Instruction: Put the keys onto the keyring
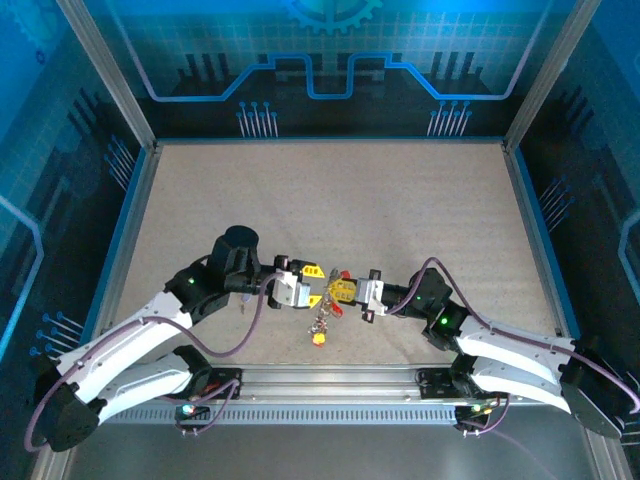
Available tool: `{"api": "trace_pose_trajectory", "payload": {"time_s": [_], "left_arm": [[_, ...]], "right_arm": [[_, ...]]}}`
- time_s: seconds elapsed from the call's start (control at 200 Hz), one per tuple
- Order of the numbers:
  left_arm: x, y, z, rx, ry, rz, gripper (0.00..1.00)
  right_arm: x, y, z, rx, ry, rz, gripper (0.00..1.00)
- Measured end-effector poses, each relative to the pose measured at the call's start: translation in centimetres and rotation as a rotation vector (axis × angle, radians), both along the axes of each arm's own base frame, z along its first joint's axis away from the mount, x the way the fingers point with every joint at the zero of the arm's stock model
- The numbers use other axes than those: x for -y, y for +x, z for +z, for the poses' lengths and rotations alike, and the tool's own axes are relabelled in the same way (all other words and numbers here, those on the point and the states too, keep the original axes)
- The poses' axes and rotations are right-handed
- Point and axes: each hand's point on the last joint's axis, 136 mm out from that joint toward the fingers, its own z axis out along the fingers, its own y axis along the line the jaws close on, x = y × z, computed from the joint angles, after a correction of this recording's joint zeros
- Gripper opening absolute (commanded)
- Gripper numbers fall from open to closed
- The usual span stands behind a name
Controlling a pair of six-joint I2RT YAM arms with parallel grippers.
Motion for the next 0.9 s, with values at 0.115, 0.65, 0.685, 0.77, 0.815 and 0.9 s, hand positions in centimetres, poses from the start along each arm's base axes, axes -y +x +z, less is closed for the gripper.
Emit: {"api": "trace_pose_trajectory", "payload": {"time_s": [0.115, 0.65, 0.685, 0.77, 0.815, 0.9], "left_arm": [[0.3, -0.2, -0.5, -0.036, 0.004, -0.017, 0.29], [0.4, 0.0, -0.3, -0.065, -0.016, -0.012, 0.00], [0.4, 0.2, -0.3, -0.062, -0.013, -0.005, 0.00], [0.2, 0.9, -0.5, -0.046, 0.001, 0.037, 0.00], [0.0, 1.4, -0.6, -0.036, 0.015, 0.067, 0.00], [-0.6, 2.1, -1.6, -0.023, 0.074, 0.123, 0.00]], "right_arm": [[0.0, 0.0, 0.0, 0.000, -0.001, 0.000, 0.00], [-0.3, 0.3, -0.6, -0.017, -0.020, 0.006, 0.12], [-0.4, 0.4, -0.6, -0.022, -0.028, 0.002, 0.15], [-0.6, 0.9, -0.7, -0.021, -0.065, -0.012, 0.25], [-0.7, 1.3, -0.8, -0.025, -0.082, -0.029, 0.26], [-0.7, 1.9, -0.8, -0.024, -0.105, -0.057, 0.26]]}}
